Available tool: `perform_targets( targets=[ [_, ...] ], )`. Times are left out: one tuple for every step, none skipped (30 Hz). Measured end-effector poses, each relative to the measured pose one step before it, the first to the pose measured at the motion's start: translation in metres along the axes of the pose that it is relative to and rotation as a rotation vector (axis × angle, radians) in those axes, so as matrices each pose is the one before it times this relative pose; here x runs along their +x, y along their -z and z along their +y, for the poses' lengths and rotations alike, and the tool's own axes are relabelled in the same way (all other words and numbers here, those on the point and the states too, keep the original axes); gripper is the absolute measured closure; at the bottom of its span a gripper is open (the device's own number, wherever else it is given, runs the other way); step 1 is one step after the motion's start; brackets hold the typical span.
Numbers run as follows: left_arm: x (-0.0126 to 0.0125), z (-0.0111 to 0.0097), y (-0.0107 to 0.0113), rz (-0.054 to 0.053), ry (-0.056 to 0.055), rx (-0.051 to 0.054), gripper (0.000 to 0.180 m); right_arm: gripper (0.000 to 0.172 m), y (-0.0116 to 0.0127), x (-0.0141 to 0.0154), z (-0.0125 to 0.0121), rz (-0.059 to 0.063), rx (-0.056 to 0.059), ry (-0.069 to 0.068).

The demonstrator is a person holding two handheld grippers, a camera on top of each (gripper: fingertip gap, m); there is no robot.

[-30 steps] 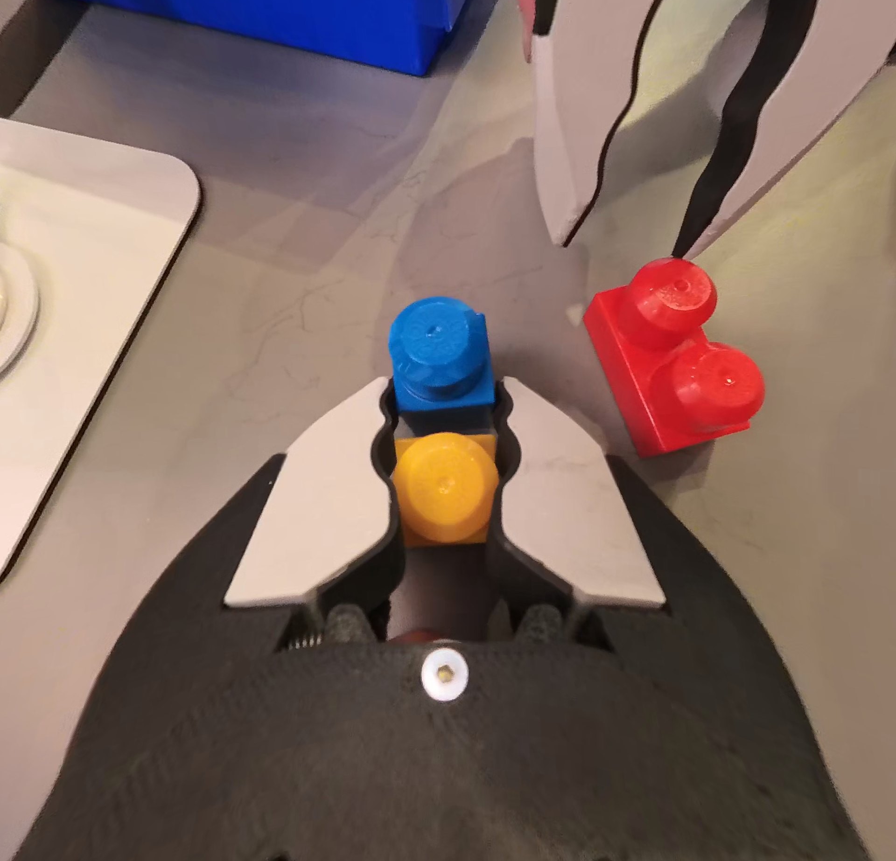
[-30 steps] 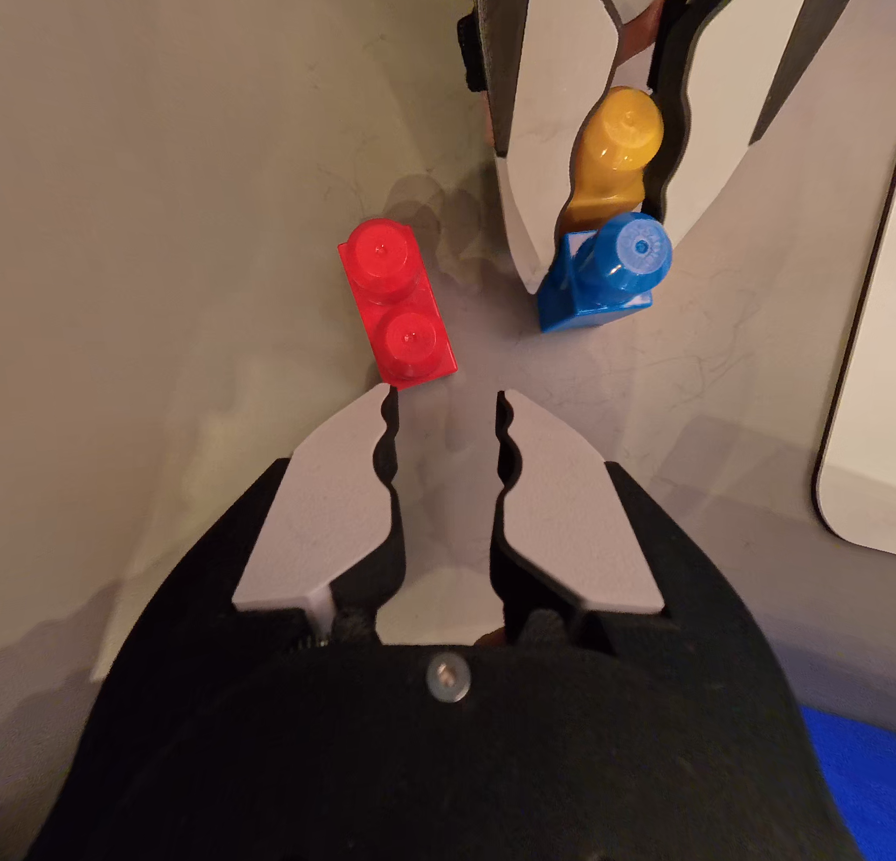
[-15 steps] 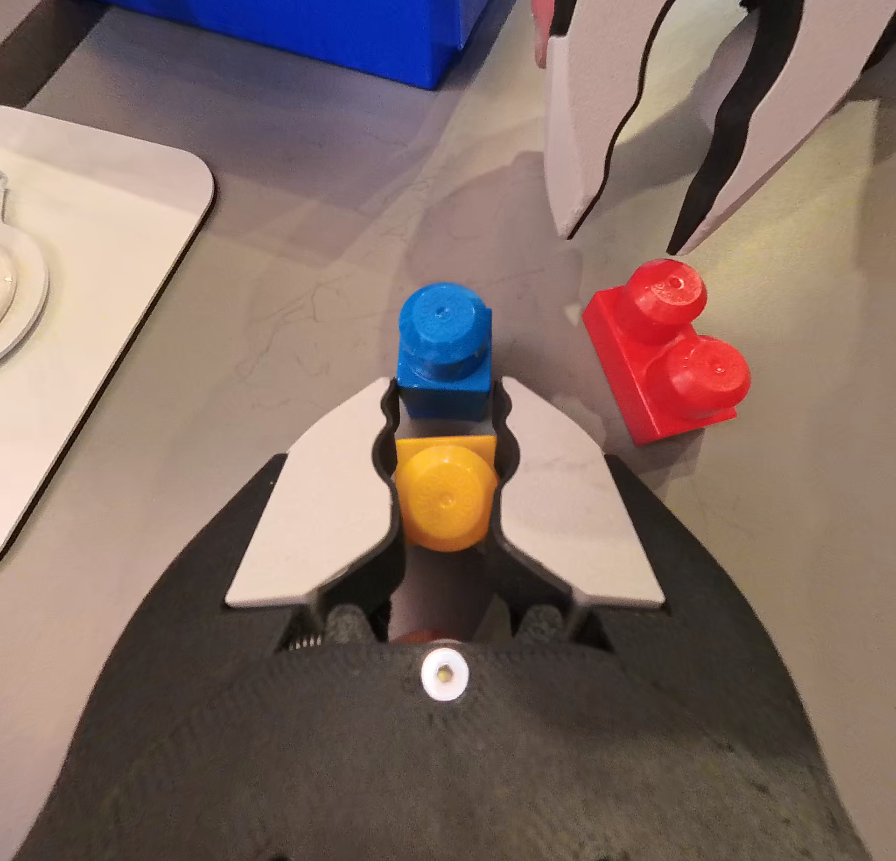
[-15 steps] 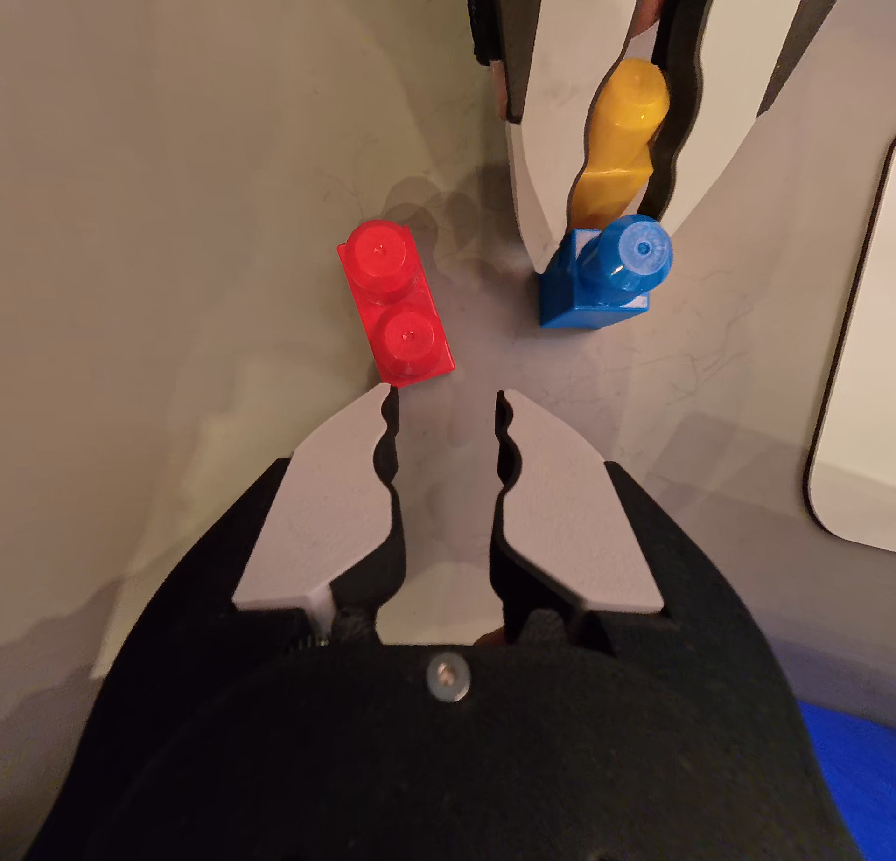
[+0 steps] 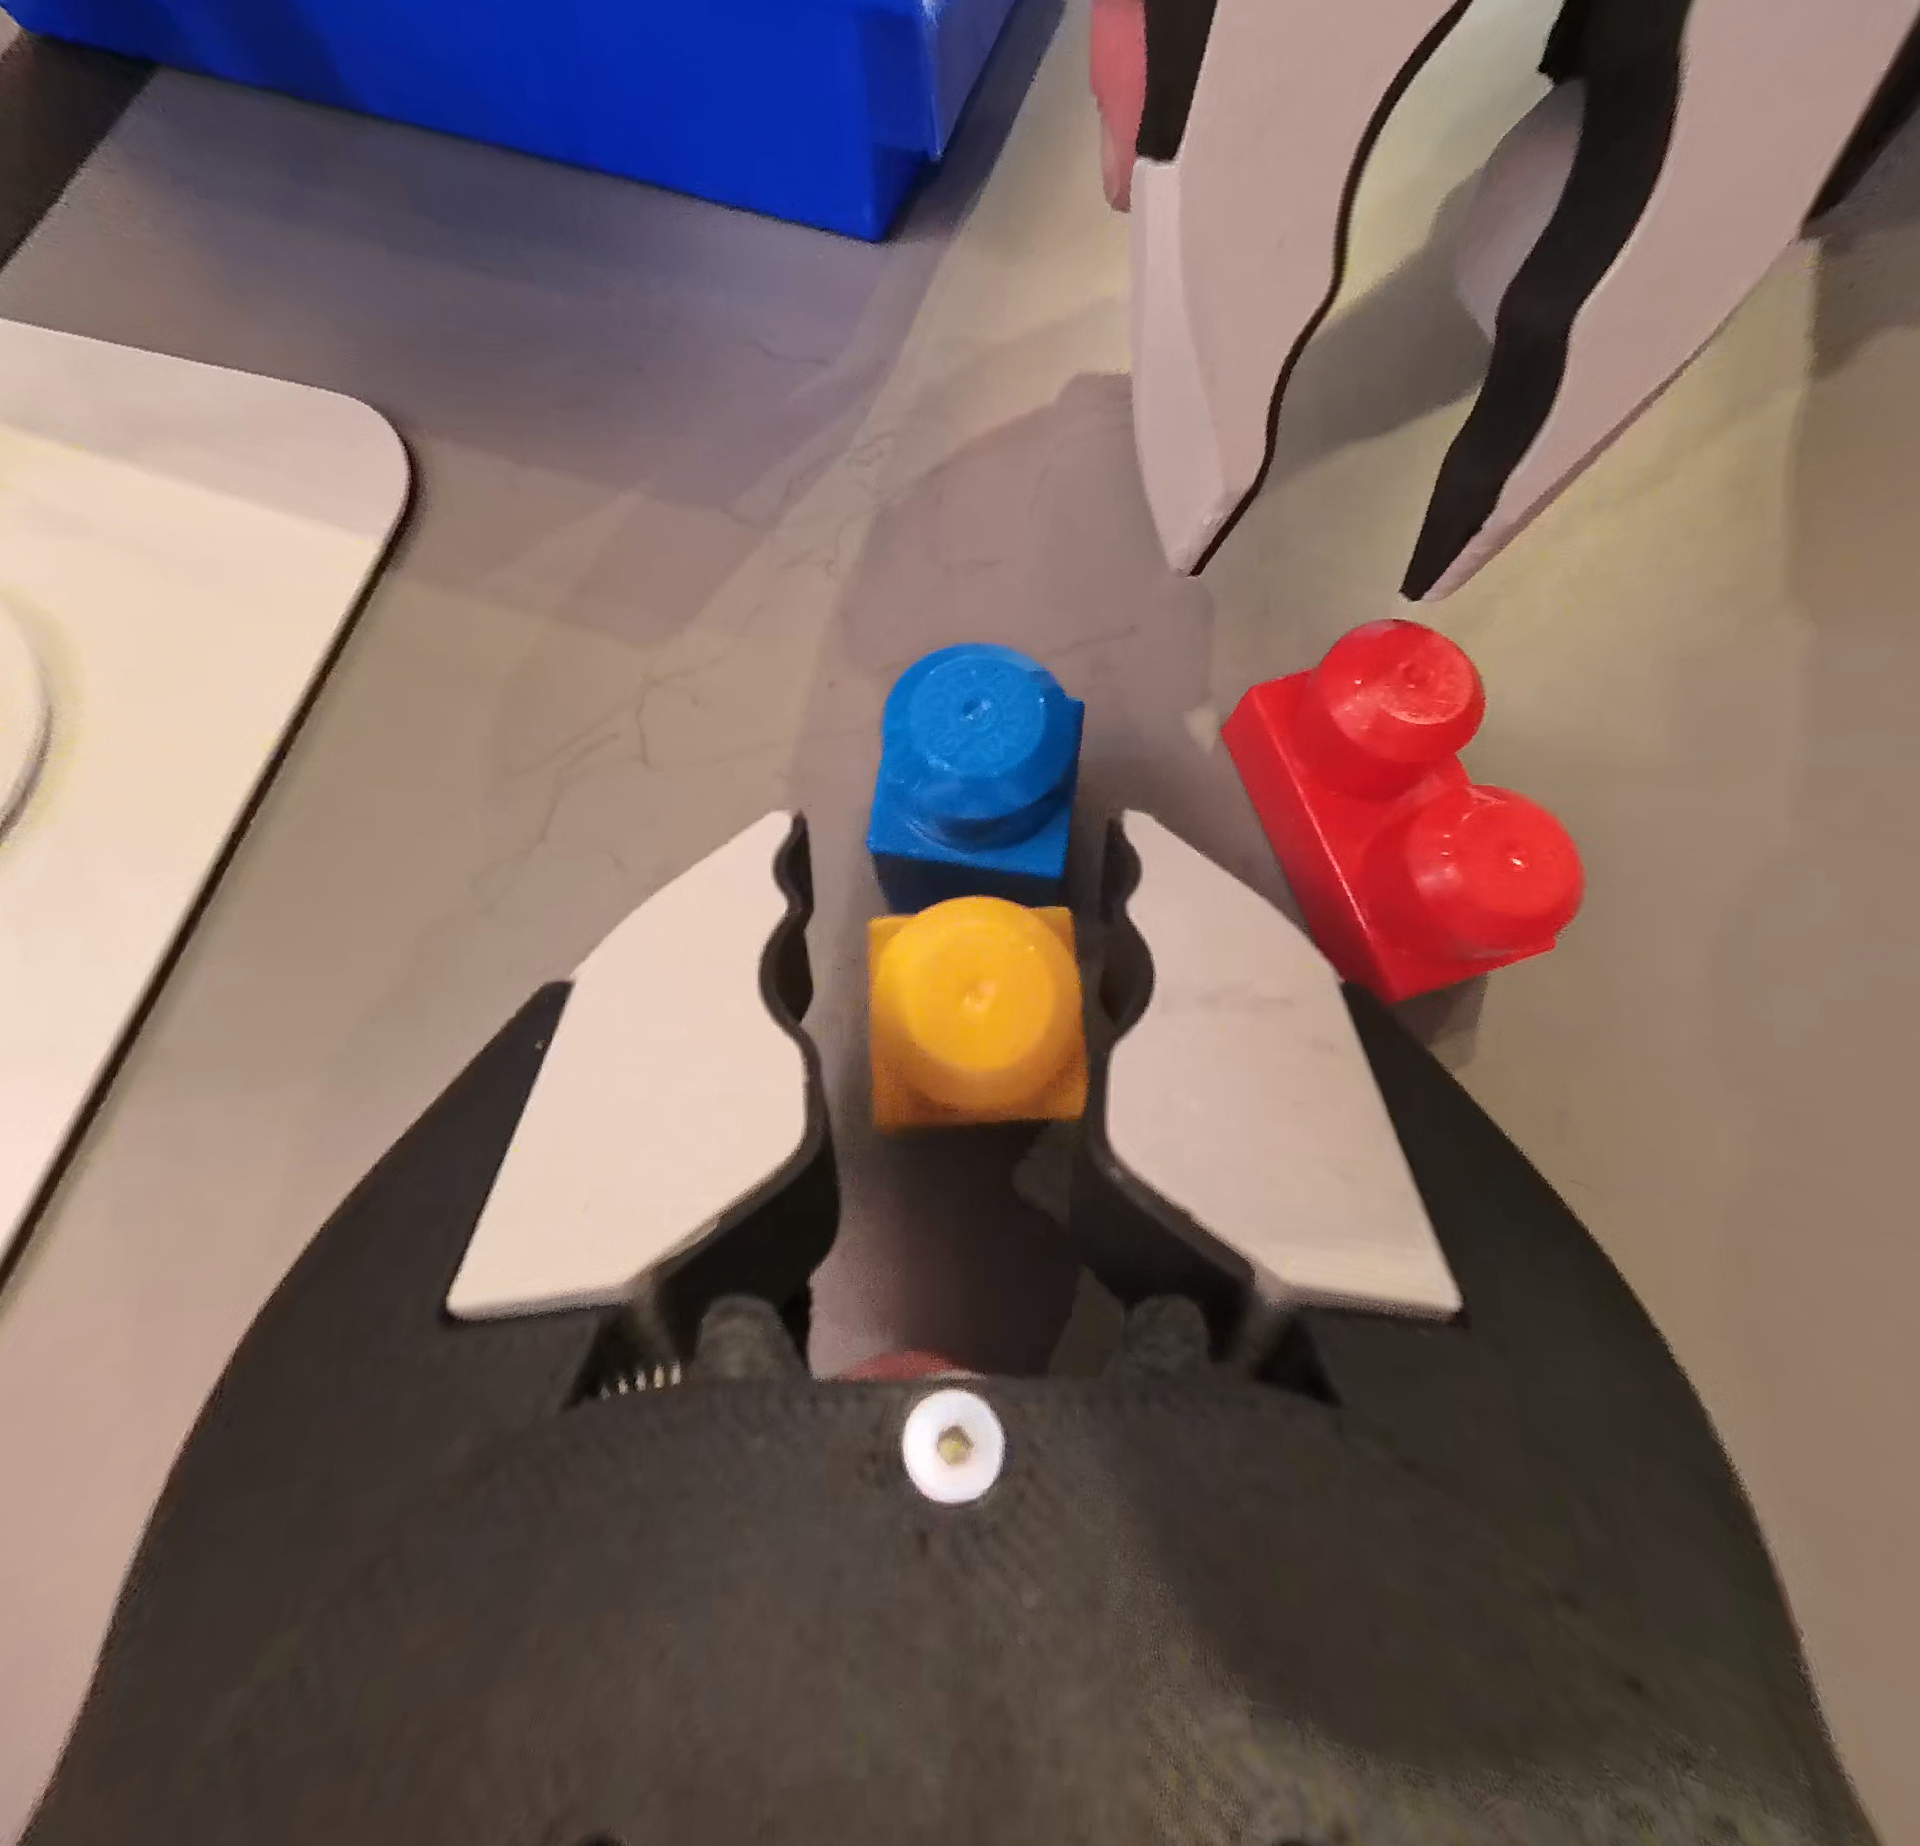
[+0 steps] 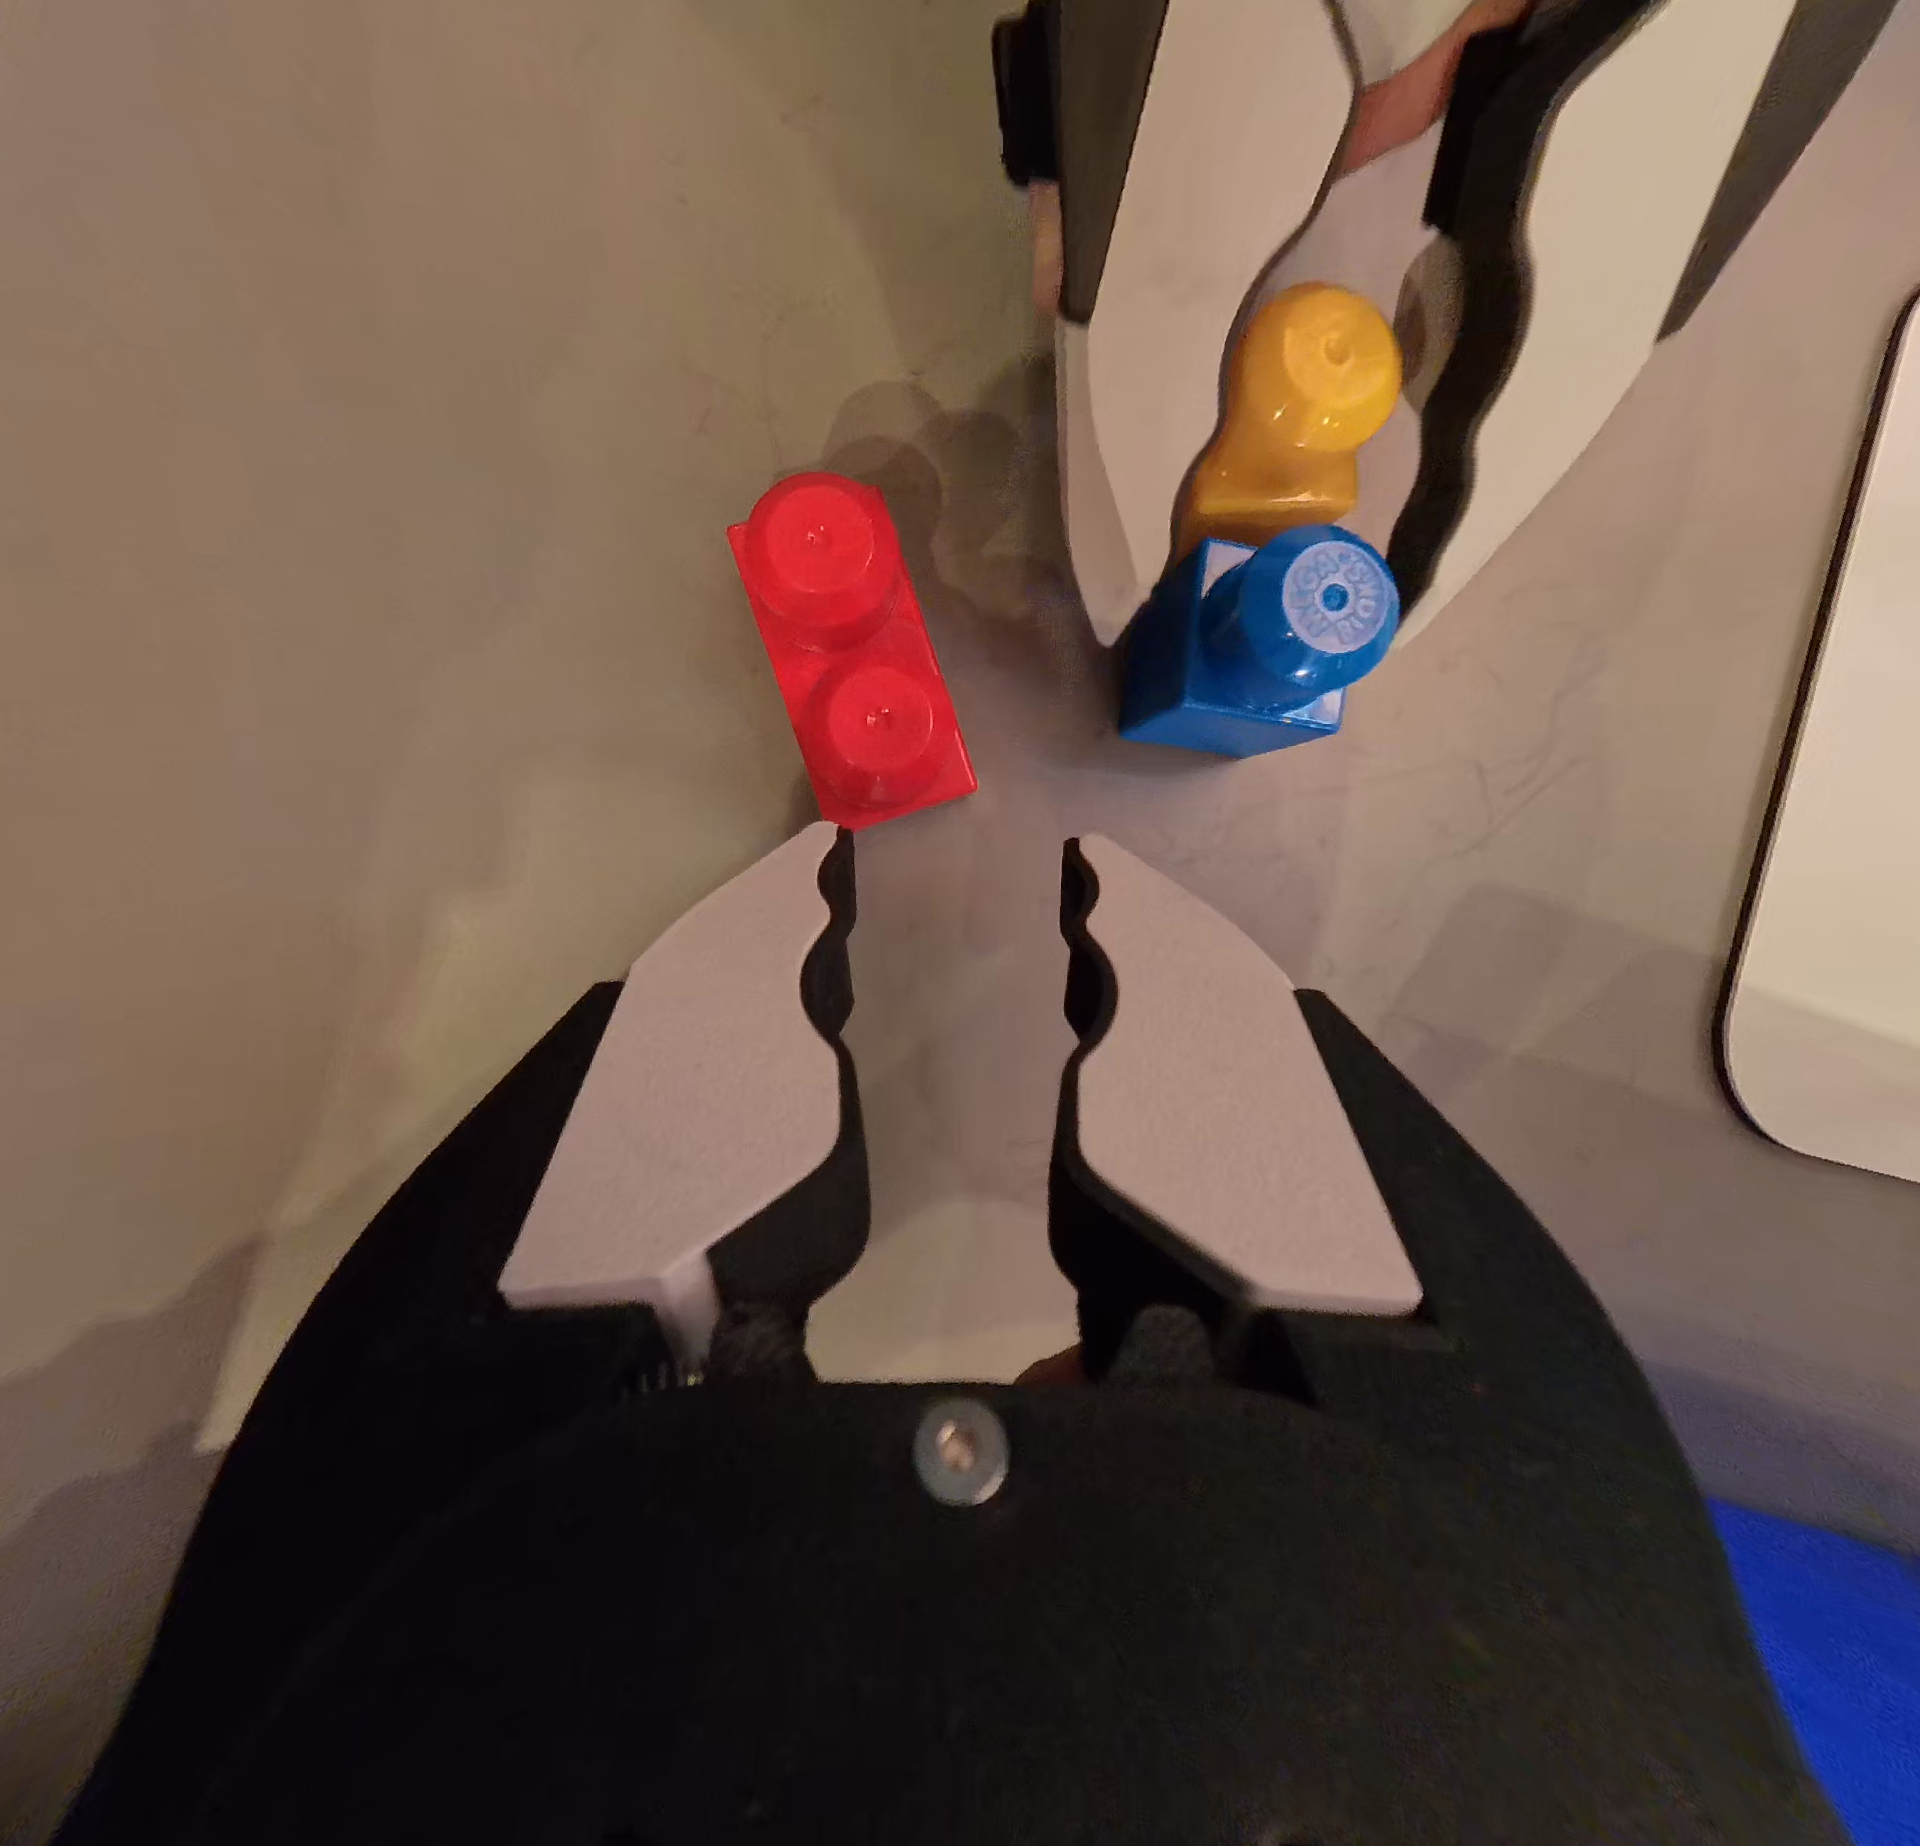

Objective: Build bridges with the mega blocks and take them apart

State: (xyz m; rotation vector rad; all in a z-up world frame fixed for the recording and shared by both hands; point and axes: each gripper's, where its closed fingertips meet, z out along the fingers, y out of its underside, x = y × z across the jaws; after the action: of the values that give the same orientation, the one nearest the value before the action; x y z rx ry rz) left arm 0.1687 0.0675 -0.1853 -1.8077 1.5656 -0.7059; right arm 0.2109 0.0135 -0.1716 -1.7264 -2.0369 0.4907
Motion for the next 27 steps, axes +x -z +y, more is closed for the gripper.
perform_targets(
  targets=[
    [-0.00054,-0.00077,0.00475,0.0003,0.0075,0.0057,0.126,0.134,0.00003,0.00014,0.00046,0.0006,-0.0013,0.0001],
    [-0.00063,0.00033,0.00509,-0.0028,0.0069,0.0011,0.125,0.134,0.00003,0.00014,0.00028,-0.0001,-0.0002,-0.0001],
    [-0.00068,0.00238,0.00496,-0.0063,0.0035,-0.0056,0.124,0.134,0.00024,-0.00003,0.00020,0.0000,0.0000,0.0001],
    [-0.00112,0.00479,0.00396,-0.0108,0.0020,-0.0147,0.124,0.134,0.00025,0.00011,0.00001,0.0007,0.0004,0.0003],
    [-0.00075,0.00608,0.00237,-0.0064,0.0054,-0.0201,0.125,0.134,0.00025,0.00008,-0.00018,0.0004,0.0008,0.0001],
    [0.00092,0.00439,0.00060,0.0063,0.0095,-0.0092,0.126,0.134,0.00009,0.00010,-0.00023,-0.0002,0.0011,0.0001],
    [0.00164,0.00256,-0.00093,0.0121,0.0094,-0.0005,0.130,0.134,-0.00026,-0.00026,-0.00025,-0.0021,0.0010,-0.0001],
    [0.00142,0.00194,-0.00197,0.0106,0.0033,-0.0016,0.137,0.134,-0.00049,-0.00024,-0.00021,-0.0019,0.0003,-0.0002],
    [0.00110,0.00101,-0.00275,0.0080,-0.0023,-0.0025,0.144,0.134,-0.00061,-0.00024,-0.00004,-0.0006,-0.0012,0.0003],
    [0.00031,-0.00053,-0.00268,0.0011,-0.0049,0.0012,0.144,0.134,-0.00065,-0.00036,0.00007,-0.0004,-0.0025,0.0007],
    [0.00115,-0.00194,-0.00196,0.0056,-0.0084,0.0064,0.144,0.134,-0.00043,-0.00037,0.00000,0.0006,-0.0024,0.0015],
    [0.00112,-0.00130,-0.00142,0.0082,-0.0070,-0.0022,0.144,0.134,-0.00031,-0.00027,-0.00001,0.0012,-0.0021,0.0019],
    [-0.00001,-0.00096,-0.00076,0.0016,-0.0084,-0.0047,0.144,0.134,0.00003,-0.00019,-0.00001,0.0011,-0.0019,0.0018],
    [-0.00075,-0.00125,-0.00010,-0.0016,-0.0094,0.0010,0.144,0.134,0.00026,-0.00011,-0.00001,0.0007,-0.0005,0.0013],
    [-0.00056,-0.00152,0.00006,0.0027,-0.0051,0.0051,0.144,0.134,0.00051,-0.00002,-0.00013,-0.0011,0.0017,0.0005],
    [0.00014,-0.00111,-0.00038,0.0084,-0.0024,0.0009,0.139,0.134,0.00054,0.00012,-0.00007,-0.0009,0.0029,-0.0003],
    [-0.00076,-0.00064,-0.00058,0.0007,-0.0057,-0.0029,0.132,0.134,0.00049,0.00059,0.00011,0.0011,0.0016,-0.0016],
    [-0.00141,-0.00076,-0.00038,-0.0035,-0.0092,-0.0003,0.126,0.134,0.00035,0.00052,0.00048,0.0007,0.0000,-0.0014],
    [-0.00073,-0.00095,-0.00062,0.0019,-0.0011,0.0014,0.122,0.134,0.00018,0.00020,0.00054,0.0001,-0.0008,-0.0005],
    [0.00130,-0.00118,-0.00105,0.0133,0.0021,0.0029,0.120,0.134,0.00016,0.00036,0.00051,0.0011,-0.0012,-0.0002],
    [0.00080,-0.00111,-0.00132,0.0056,-0.0019,0.0046,0.122,0.134,0.00020,0.00029,0.00016,0.0011,-0.0001,-0.0004],
    [0.00053,-0.00069,-0.00160,0.0023,-0.0040,0.0028,0.124,0.134,0.00008,0.00011,-0.00003,-0.0001,0.0008,-0.0010],
    [0.00148,-0.00024,-0.00219,0.0098,-0.0006,0.0000,0.125,0.134,0.00006,0.00001,-0.00010,-0.0001,0.0003,0.0001],
    [0.00075,0.00016,-0.00223,0.0054,-0.0002,-0.0047,0.125,0.134,-0.00008,-0.00010,-0.00016,0.0002,-0.0003,0.0008],
    [-0.00036,0.00051,-0.00195,-0.0019,-0.0032,-0.0064,0.125,0.134,-0.00018,-0.00006,0.00009,-0.0005,-0.0006,0.0001],
    [0.00065,0.00069,-0.00141,0.0046,-0.0053,-0.0100,0.126,0.134,-0.00034,-0.00003,0.00003,-0.0003,-0.0003,0.0001],
    [0.00070,-0.00053,-0.00085,0.0044,-0.0052,-0.0020,0.126,0.134,-0.00022,-0.00026,0.00000,-0.0013,0.0000,0.0002]
  ],
)
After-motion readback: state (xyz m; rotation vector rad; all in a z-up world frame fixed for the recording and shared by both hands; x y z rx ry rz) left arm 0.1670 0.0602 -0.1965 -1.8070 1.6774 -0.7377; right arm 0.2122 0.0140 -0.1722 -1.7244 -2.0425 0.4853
